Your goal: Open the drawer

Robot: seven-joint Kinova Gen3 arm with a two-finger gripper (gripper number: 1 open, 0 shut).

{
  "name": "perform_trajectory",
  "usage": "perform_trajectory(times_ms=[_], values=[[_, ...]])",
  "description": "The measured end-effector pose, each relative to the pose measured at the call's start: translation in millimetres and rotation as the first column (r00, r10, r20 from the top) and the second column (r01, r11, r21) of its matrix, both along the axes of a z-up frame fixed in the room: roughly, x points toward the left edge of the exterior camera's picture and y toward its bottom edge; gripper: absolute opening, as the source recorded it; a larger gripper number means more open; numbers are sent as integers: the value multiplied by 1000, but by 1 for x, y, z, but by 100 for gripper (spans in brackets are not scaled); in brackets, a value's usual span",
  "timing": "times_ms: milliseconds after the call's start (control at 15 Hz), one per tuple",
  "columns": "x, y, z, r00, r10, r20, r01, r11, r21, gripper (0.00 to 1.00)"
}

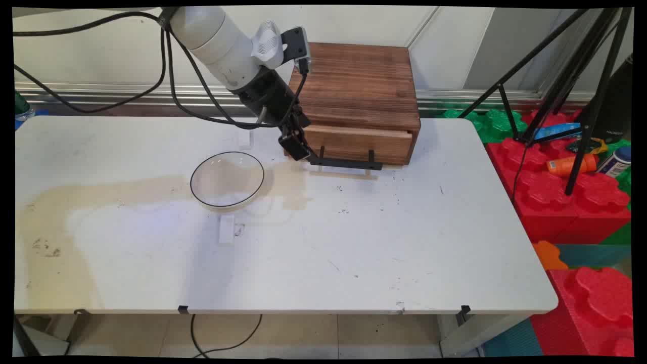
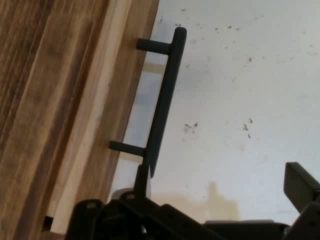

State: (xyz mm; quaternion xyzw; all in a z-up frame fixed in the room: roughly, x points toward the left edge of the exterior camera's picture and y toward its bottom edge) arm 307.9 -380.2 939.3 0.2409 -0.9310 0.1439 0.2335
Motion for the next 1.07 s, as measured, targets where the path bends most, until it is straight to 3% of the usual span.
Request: perform_trajectory(times_ms=[667, 1067], values=[[-13, -12, -3, 999, -18, 39, 18, 1000, -15, 100], [-44, -40, -23, 994, -49, 96, 52, 998, -31, 100]])
